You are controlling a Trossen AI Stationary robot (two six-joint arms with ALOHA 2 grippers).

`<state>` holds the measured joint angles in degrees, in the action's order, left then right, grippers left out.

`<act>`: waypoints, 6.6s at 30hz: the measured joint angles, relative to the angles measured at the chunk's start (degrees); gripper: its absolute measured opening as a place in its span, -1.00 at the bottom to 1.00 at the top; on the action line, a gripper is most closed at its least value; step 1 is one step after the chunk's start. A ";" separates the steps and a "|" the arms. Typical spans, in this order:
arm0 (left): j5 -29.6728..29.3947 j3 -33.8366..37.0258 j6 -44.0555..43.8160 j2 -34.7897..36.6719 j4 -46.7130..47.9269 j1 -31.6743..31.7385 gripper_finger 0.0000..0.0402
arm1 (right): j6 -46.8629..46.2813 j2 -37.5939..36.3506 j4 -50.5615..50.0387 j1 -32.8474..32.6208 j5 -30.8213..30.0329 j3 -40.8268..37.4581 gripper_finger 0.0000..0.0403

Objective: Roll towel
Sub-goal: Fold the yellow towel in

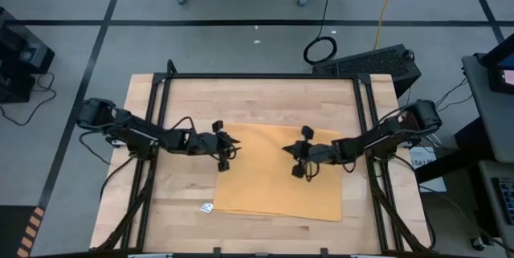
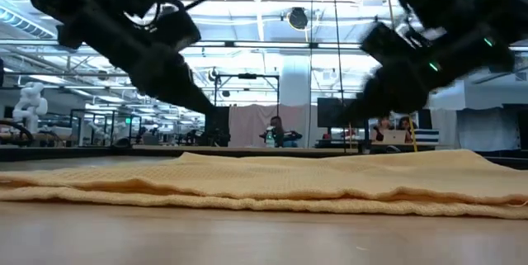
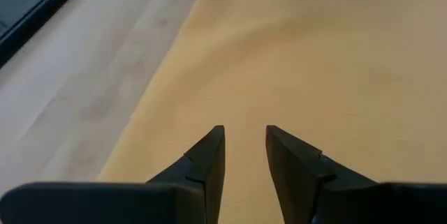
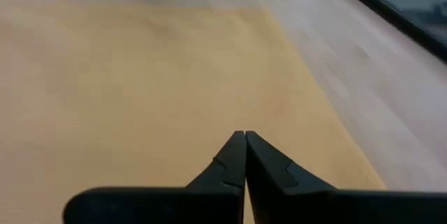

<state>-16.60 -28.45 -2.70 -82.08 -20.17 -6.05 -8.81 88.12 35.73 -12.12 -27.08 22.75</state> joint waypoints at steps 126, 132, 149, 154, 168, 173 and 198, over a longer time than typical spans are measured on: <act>-14.48 -1.84 -31.19 -16.14 -13.53 -19.02 -0.44 | -26.33 -0.78 -2.00 -21.11 -4.68 -5.36 -1.00; -16.78 -1.81 -34.39 -16.14 -11.17 -19.12 -0.44 | -26.43 -0.77 -0.37 -23.21 -21.33 -5.36 -1.00; -16.04 -2.07 -34.47 -18.61 1.77 -16.00 -0.44 | -35.46 -0.20 -10.96 -23.24 -14.21 -5.39 -1.00; -16.97 -0.84 -32.35 -18.78 2.22 -13.12 -0.44 | -35.53 -0.22 -10.44 -23.24 -15.31 -5.39 -1.00; -20.00 -1.14 -20.72 -11.96 11.72 -6.62 -0.44 | -31.00 -0.98 -4.68 -23.18 -14.67 -5.39 -1.00; -15.16 -2.43 -27.49 -4.23 13.27 -8.02 -0.44 | -30.75 -5.35 -7.66 -22.37 -14.16 -5.34 -1.00; -11.72 -2.80 -47.39 -14.87 11.74 -23.12 -0.45 | -24.55 -13.61 -30.96 -12.20 -0.16 -2.24 -1.00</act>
<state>-28.32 -31.24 -50.09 -96.95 -8.42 -29.17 -33.36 74.52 4.77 -24.32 -27.24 20.51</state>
